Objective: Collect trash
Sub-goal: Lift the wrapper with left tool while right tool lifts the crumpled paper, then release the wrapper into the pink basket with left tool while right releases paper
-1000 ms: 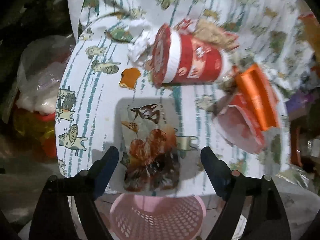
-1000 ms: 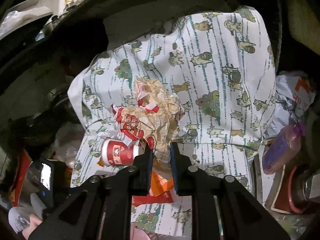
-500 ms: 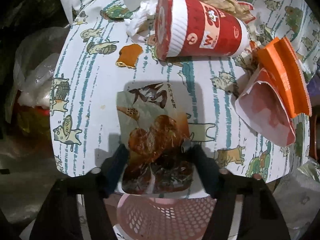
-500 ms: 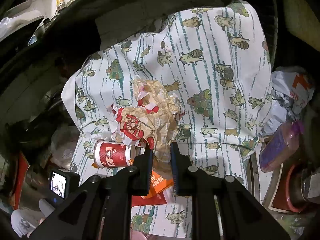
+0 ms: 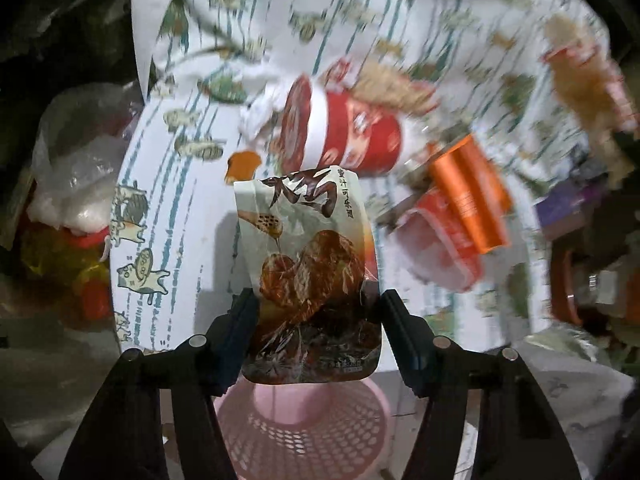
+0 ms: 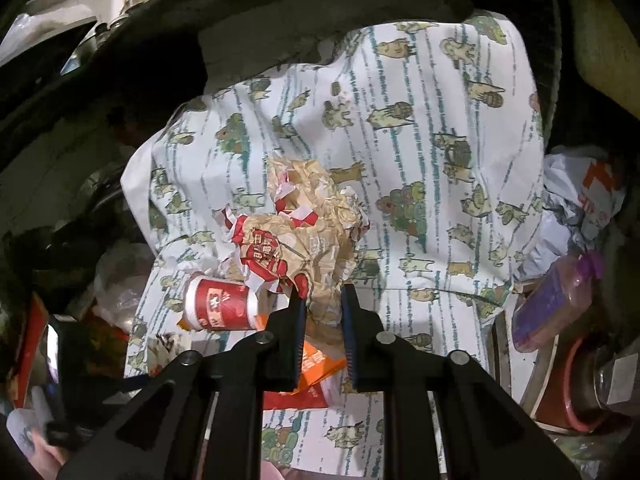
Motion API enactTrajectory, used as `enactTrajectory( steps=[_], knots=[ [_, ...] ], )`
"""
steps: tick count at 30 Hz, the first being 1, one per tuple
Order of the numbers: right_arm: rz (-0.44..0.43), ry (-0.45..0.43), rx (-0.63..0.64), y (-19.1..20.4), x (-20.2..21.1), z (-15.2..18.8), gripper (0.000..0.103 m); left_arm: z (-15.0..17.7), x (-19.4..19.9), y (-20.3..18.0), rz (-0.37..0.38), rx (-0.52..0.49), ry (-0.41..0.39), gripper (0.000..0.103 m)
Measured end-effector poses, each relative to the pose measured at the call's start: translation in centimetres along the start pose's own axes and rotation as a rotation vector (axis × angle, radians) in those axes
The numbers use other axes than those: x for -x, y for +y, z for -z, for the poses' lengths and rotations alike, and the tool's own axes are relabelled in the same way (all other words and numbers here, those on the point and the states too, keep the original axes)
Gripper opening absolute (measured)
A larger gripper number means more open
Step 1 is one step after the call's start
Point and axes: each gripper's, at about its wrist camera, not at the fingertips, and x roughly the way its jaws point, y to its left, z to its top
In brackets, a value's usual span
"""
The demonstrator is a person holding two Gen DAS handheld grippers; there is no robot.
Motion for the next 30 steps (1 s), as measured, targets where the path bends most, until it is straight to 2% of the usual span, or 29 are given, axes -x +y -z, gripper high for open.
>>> enactTrajectory(
  steps=[5, 8, 10, 14, 18, 20, 21, 23, 24, 25, 28, 30],
  knots=[
    [-0.058, 0.031, 0.039, 1.3, 1.2, 1.0, 0.016, 2.5, 5.2, 0.8, 0.016, -0.045, -0.042, 0.065],
    [-0.128, 0.059, 0.052, 2.6, 3.0, 2.0, 0.016, 4.4, 7.7, 1.2, 0.029, -0.028, -0.026, 0.065],
    [-0.179, 0.102, 0.050, 3.6, 4.1, 2.8, 0.016, 6.0, 8.3, 1.8, 0.041, -0.007, 0.033, 0.066],
    [-0.297, 0.243, 0.034, 5.8, 5.4, 5.9, 0.016, 9.1, 6.8, 3.0, 0.063, 0.025, 0.142, 0.066],
    [-0.366, 0.406, 0.056, 7.9, 5.0, 10.2, 0.016, 12.4, 3.4, 3.6, 0.101, 0.060, 0.270, 0.066],
    [-0.357, 0.435, 0.138, 9.3, 5.0, 12.6, 0.016, 13.3, 2.3, 3.6, 0.150, 0.069, 0.302, 0.066],
    [-0.341, 0.440, 0.152, 9.6, 4.8, 13.5, 0.016, 13.6, 2.3, 3.8, 0.169, 0.088, 0.293, 0.066],
    [-0.352, 0.473, 0.091, 9.0, 4.0, 14.6, 0.016, 13.6, 3.0, 4.4, 0.169, 0.097, 0.236, 0.074],
    [-0.370, 0.494, 0.036, 8.5, 3.5, 15.1, 0.016, 13.5, 3.5, 4.6, 0.161, 0.085, 0.211, 0.087],
    [-0.379, 0.504, -0.004, 8.1, 3.1, 15.5, 0.016, 13.4, 4.0, 4.7, 0.160, 0.074, 0.191, 0.090],
    [-0.330, 0.484, 0.015, 8.2, 2.7, 16.3, 0.018, 12.9, 5.3, 4.5, 0.154, 0.028, 0.137, 0.090],
    [-0.341, 0.504, 0.011, 8.3, 2.2, 16.6, 0.018, 12.6, 6.0, 4.8, 0.132, 0.025, 0.094, 0.090]
  ],
)
